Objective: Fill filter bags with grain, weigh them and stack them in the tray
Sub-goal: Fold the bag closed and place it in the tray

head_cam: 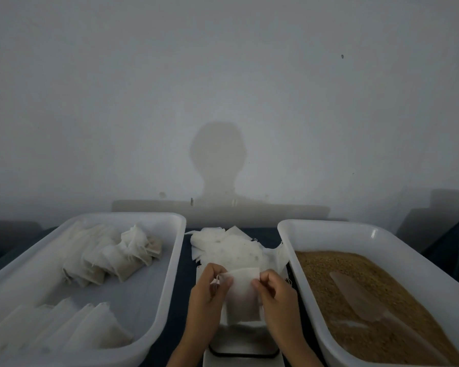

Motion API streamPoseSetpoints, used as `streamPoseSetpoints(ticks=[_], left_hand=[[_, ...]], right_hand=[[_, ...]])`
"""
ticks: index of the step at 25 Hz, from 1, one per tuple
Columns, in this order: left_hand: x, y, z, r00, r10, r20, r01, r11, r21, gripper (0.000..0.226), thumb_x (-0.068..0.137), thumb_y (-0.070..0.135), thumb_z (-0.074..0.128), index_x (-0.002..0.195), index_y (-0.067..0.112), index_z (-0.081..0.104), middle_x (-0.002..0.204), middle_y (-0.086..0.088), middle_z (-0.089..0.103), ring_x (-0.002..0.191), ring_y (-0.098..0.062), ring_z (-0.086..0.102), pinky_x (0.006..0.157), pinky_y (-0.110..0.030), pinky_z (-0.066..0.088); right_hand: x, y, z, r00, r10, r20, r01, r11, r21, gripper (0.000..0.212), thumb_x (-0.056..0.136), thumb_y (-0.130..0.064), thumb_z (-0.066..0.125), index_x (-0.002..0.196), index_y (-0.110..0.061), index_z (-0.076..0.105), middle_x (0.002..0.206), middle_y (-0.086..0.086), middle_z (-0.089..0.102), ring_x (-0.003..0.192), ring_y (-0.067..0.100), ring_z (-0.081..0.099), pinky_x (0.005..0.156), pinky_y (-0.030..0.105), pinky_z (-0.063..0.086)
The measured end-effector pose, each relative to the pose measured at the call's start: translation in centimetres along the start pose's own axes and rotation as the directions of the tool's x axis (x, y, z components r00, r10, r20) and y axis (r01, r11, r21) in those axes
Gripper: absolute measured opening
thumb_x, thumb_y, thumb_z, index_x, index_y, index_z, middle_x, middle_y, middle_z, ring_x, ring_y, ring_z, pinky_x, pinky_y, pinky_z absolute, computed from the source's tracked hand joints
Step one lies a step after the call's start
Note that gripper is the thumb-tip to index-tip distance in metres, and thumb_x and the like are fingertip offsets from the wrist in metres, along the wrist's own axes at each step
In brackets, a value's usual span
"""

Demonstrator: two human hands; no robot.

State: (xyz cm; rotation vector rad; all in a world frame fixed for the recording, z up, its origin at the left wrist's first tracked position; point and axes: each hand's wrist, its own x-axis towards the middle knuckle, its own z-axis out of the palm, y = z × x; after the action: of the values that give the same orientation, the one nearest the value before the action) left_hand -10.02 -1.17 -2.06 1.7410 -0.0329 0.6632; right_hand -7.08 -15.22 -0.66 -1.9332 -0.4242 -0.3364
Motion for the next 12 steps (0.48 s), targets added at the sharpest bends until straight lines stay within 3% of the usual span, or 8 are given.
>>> streamPoseSetpoints(ticks=[4, 9, 12], left_hand=[[-0.3, -0.5, 0.4, 1.0, 0.019, -0.01, -0.019, 0.999, -0.039, 0.015, 0.09, 0.006, 0.06, 0.094, 0.02, 0.06, 0.078, 0.004, 0.062, 0.058, -0.007, 0.053, 0.055, -0.017, 0.045], [-0.7, -1.5, 0.5, 0.999, -0.02, 0.038, 0.02, 1.0, -0.01, 0.031, 0.088, 0.006, 0.062, 0.108, 0.029, 0.056, 0.059, 0.008, 0.053, 0.055, -0.002, 0.048, 0.055, -0.013, 0.04], [-0.8, -1.8, 0.4, 0.995, -0.038, 0.093, 0.04, 0.999, -0.017, 0.022, 0.087, 0.005, 0.065, 0.102, 0.02, 0.061, 0.082, 0.009, 0.069, 0.075, -0.005, 0.065, 0.068, -0.014, 0.05]], right_hand=[[-0.8, 2.3, 0.4, 1.0, 0.013, 0.01, -0.014, 0.992, 0.123, 0.023, 0.089, -0.008, 0.063, 0.068, -0.014, 0.055, 0.062, 0.004, 0.055, 0.06, 0.008, 0.054, 0.061, 0.022, 0.046], [-0.8, 4.3, 0.5, 0.997, 0.04, 0.072, -0.057, 0.966, 0.253, 0.011, 0.089, -0.007, 0.062, 0.079, -0.007, 0.064, 0.078, 0.008, 0.066, 0.078, 0.02, 0.064, 0.075, 0.037, 0.053], [-0.4, 4.7, 0.5, 0.996, 0.054, 0.068, -0.07, 0.959, 0.273, 0.009, 0.089, -0.008, 0.063, 0.081, -0.01, 0.065, 0.081, 0.007, 0.068, 0.082, 0.019, 0.066, 0.078, 0.04, 0.054]])
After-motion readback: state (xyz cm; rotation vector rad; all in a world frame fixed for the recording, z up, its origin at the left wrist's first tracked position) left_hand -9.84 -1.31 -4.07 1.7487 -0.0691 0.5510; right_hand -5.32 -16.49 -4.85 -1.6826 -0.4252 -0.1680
